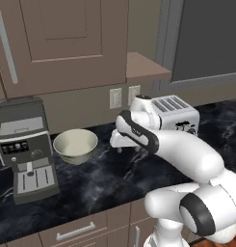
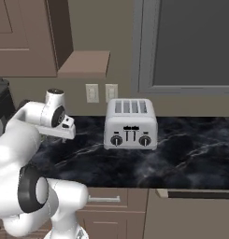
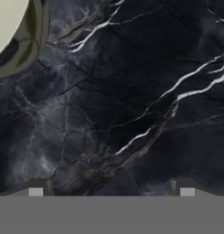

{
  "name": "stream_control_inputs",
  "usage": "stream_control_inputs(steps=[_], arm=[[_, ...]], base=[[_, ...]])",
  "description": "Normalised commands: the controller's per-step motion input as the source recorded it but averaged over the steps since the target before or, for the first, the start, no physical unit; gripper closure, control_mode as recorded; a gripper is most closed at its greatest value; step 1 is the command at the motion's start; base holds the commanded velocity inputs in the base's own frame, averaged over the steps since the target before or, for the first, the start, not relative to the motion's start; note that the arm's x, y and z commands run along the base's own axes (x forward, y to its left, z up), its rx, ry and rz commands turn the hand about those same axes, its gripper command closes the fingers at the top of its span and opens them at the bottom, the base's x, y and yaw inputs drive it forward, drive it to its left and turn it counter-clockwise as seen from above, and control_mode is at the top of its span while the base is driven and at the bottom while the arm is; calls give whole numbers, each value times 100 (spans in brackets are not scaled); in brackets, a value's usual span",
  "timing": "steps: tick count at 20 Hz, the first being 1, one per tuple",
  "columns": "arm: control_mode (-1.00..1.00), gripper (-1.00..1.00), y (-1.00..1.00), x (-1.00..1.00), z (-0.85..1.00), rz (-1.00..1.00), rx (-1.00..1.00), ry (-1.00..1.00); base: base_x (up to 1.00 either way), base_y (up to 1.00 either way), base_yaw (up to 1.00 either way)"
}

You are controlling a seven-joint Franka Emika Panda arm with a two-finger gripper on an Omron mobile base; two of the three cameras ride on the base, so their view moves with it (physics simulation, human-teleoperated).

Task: Pick the cup and bowl from the counter and place them on the counter next to the sink.

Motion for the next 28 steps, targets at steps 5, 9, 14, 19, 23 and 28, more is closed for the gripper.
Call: stream_control_inputs(steps=[5,9,14,19,23,28], arm=[[-100,-100,35,26,-4,-14,19,-16],[-100,-100,34,8,0,-12,16,-14],[-100,-100,27,5,6,-2,1,3],[-100,-100,8,53,0,0,0,2],[-100,-100,0,51,32,0,0,9],[-100,-100,15,25,13,0,0,6]], base=[[0,0,0],[0,0,0],[0,0,0],[0,0,0],[0,0,0],[0,0,0]])
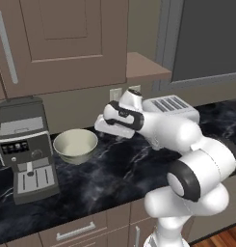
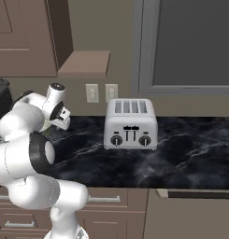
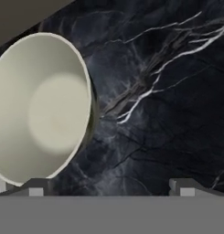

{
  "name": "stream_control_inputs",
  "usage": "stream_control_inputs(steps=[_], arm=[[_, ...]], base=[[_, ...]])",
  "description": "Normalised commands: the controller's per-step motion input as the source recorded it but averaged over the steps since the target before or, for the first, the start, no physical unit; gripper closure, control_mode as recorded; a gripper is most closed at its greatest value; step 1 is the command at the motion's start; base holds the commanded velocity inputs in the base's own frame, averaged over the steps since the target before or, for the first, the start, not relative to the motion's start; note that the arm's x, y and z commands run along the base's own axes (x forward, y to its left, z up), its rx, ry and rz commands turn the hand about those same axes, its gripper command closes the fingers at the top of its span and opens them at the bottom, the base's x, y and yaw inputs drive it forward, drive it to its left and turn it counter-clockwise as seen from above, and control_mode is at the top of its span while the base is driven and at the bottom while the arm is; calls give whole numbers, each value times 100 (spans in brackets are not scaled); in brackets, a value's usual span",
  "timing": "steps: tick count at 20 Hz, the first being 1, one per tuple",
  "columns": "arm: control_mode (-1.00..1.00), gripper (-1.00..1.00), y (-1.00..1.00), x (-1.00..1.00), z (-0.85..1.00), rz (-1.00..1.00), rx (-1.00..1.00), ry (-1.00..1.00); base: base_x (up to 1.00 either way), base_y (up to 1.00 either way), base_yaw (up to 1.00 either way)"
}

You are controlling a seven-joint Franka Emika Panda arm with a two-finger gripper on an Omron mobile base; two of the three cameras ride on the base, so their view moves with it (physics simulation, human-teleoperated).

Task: Pick the cup and bowl from the counter and place them on the counter next to the sink.

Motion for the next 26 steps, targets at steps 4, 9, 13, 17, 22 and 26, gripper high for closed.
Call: stream_control_inputs(steps=[4,9,13,17,22,26], arm=[[-100,-100,36,17,0,0,0,8],[-100,-100,11,14,-6,0,0,2],[-100,-100,9,18,-19,0,0,0],[-100,-100,27,21,-16,0,0,0],[-100,-100,39,20,-17,0,0,0],[-100,-100,29,13,-23,0,0,0]], base=[[0,0,0],[0,0,0],[0,0,0],[0,0,0],[0,0,0],[0,0,0]])
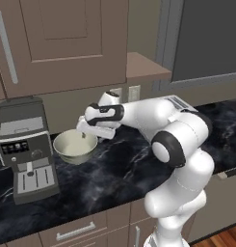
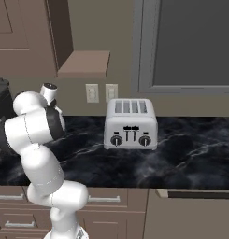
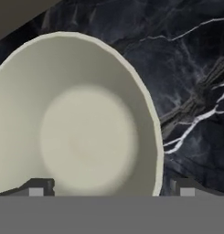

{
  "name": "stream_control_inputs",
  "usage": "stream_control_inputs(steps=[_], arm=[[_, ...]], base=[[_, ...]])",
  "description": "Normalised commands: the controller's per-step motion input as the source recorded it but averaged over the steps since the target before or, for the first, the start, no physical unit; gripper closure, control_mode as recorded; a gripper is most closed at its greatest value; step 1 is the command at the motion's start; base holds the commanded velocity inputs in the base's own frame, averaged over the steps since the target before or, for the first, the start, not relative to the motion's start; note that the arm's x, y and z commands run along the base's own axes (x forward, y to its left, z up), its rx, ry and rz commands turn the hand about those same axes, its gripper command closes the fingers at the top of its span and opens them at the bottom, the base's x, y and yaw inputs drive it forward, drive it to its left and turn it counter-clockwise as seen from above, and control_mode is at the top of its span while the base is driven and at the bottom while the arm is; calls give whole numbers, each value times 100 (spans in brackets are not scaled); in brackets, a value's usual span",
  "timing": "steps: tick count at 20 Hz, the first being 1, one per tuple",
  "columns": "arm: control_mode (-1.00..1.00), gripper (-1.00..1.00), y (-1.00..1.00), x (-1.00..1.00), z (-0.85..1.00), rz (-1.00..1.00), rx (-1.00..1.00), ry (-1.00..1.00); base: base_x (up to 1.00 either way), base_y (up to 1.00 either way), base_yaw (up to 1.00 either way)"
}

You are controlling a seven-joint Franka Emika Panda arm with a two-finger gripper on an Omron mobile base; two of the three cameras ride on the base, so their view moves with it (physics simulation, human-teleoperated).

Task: Pick the cup and bowl from the counter and place them on the counter next to the sink.

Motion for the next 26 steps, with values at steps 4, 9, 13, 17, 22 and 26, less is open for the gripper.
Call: stream_control_inputs(steps=[4,9,13,17,22,26], arm=[[-100,-100,-5,0,-5,-4,0,0],[-100,-100,-46,0,0,-7,2,0],[-100,-100,-20,0,0,-2,3,0],[-100,-100,15,0,-7,0,3,0],[-100,-100,27,0,-20,0,4,0],[-100,-100,24,0,-28,-2,3,0]], base=[[0,0,0],[0,0,0],[0,0,0],[0,0,0],[0,0,0],[0,0,0]])
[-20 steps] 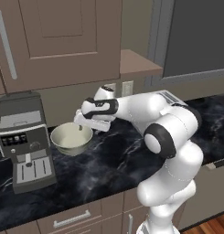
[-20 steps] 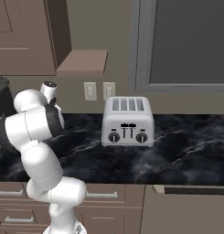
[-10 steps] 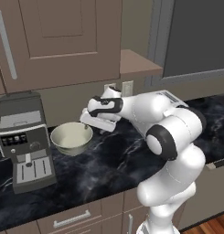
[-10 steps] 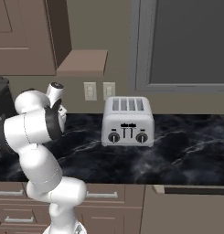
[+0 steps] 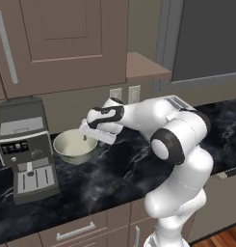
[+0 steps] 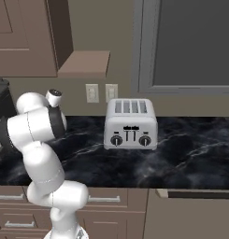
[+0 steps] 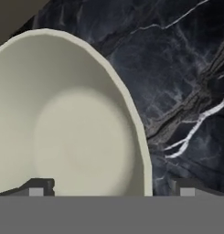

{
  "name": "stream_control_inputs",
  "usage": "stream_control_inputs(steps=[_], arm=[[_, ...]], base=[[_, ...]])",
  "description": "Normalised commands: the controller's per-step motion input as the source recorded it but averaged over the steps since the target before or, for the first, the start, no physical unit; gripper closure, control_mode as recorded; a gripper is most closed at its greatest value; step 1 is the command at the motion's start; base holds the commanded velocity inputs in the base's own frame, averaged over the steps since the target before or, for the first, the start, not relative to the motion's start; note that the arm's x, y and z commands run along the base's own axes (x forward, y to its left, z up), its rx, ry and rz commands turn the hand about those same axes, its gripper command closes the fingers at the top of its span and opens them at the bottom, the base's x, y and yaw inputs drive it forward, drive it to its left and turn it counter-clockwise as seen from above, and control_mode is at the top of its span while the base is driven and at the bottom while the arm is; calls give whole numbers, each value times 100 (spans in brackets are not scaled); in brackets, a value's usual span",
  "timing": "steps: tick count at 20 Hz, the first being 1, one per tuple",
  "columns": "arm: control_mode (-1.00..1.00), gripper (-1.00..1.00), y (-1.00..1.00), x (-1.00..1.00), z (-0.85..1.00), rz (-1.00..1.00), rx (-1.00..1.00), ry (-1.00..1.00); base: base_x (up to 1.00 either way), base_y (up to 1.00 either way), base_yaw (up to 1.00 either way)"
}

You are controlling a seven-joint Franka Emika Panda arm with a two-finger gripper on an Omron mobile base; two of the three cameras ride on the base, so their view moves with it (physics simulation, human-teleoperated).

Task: Pick the cup and bowl from the counter and place them on the counter next to the sink.

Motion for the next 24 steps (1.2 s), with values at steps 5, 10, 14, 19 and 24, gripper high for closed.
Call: stream_control_inputs(steps=[5,10,14,19,24], arm=[[-100,-100,1,0,-25,-5,2,0],[-100,-100,2,0,-24,-4,0,0],[-100,-100,8,0,-17,-3,0,0],[-100,-100,9,0,-1,-1,0,0],[-100,-100,0,0,0,0,0,0]], base=[[0,0,0],[0,0,0],[0,0,0],[0,0,0],[0,0,0]])
